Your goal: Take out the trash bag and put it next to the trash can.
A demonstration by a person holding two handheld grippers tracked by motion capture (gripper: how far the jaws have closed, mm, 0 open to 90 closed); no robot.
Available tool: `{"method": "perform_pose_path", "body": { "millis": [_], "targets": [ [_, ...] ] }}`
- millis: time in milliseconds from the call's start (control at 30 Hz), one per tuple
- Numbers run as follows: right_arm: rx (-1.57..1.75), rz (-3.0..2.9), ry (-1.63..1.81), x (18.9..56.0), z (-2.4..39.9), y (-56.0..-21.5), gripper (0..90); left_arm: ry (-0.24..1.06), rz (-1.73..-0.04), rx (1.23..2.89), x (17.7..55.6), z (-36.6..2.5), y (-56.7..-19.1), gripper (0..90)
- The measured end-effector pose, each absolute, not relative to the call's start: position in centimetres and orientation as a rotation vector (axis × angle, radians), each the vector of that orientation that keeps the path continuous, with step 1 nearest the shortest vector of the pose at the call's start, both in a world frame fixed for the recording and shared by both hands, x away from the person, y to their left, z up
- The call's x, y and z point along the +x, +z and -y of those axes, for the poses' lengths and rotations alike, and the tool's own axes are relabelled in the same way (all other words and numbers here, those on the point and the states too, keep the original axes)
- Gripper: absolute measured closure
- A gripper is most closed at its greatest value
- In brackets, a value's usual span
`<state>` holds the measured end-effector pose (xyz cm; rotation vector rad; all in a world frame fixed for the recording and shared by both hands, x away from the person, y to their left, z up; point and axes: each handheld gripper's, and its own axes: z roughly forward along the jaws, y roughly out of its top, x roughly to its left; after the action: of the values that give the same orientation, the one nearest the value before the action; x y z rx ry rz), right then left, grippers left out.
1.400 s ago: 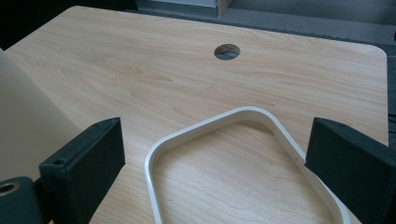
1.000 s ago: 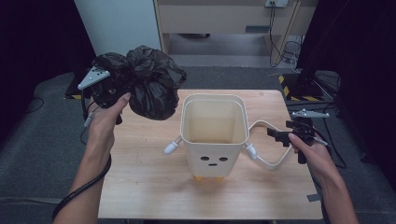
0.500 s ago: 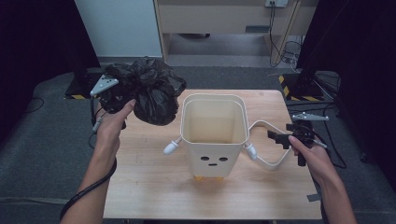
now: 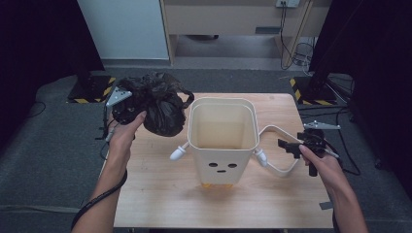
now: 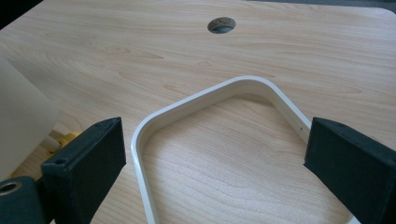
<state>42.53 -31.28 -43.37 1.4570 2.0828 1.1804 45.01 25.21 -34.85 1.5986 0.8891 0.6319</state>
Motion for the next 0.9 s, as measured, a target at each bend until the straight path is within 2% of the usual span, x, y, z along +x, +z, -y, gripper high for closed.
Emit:
{"method": "perform_pose_path", "body": {
  "millis": [900],
  "targets": [
    [1.495,-2.088,1.158,42.6,31.5,-45.7,5.2,0.653,-0.994,1.726,46.7,-24.5,-43.1,88.0]
  ]
}}
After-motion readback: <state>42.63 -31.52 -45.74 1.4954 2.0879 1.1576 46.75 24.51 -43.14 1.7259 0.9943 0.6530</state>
